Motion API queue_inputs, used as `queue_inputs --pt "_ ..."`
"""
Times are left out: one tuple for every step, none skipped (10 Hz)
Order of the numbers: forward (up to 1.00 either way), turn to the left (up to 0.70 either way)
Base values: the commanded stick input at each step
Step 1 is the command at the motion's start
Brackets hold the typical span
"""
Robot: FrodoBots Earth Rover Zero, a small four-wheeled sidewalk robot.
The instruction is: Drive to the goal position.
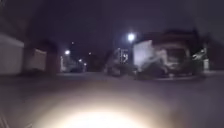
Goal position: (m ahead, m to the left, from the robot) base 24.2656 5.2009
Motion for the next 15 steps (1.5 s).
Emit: queue_inputs --pt "0.7 0.0" --pt "0.7 0.0" --pt "0.7 0.0" --pt "0.7 0.0" --pt "0.7 0.0" --pt "0.7 0.0" --pt "0.7 0.0" --pt "0.7 0.0" --pt "0.7 0.0" --pt "0.7 0.0" --pt "0.7 0.0" --pt "0.7 0.0" --pt "0.7 0.0" --pt "0.7 0.0" --pt "0.7 0.0"
